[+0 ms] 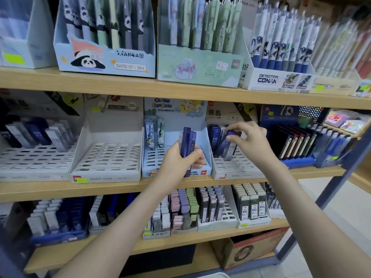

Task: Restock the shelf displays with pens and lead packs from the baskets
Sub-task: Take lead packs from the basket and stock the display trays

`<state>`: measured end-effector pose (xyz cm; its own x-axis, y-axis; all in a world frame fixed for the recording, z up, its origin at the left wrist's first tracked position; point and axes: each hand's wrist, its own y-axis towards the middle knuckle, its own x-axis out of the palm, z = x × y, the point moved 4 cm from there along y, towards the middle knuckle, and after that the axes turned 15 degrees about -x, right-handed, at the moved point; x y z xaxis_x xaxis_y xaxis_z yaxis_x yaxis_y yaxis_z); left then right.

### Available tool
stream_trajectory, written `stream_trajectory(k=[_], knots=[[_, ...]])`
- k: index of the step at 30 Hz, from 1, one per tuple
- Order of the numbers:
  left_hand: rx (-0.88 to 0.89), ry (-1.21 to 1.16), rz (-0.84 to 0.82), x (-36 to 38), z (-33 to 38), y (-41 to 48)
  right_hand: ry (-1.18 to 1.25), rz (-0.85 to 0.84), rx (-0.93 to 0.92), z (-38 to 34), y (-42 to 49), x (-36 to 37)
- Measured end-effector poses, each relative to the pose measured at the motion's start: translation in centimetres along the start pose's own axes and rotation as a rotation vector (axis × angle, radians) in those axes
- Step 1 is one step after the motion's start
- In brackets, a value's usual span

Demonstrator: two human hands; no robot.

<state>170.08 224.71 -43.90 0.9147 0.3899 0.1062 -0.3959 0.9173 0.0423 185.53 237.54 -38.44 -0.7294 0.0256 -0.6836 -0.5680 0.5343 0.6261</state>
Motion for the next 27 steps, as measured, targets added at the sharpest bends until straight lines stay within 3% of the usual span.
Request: stream_trajectory(k=[18,27], knots=[[0.016,-0.053,-0.027,0.6,0.9,0.7,-0.066,-0.029,-0.072,-1.0,1.6,0.3],[0.041,-0.048,-0.021,0.0,1.0,0.7,0.072,-0.098,-0.025,-0.3,2.5,0.2]])
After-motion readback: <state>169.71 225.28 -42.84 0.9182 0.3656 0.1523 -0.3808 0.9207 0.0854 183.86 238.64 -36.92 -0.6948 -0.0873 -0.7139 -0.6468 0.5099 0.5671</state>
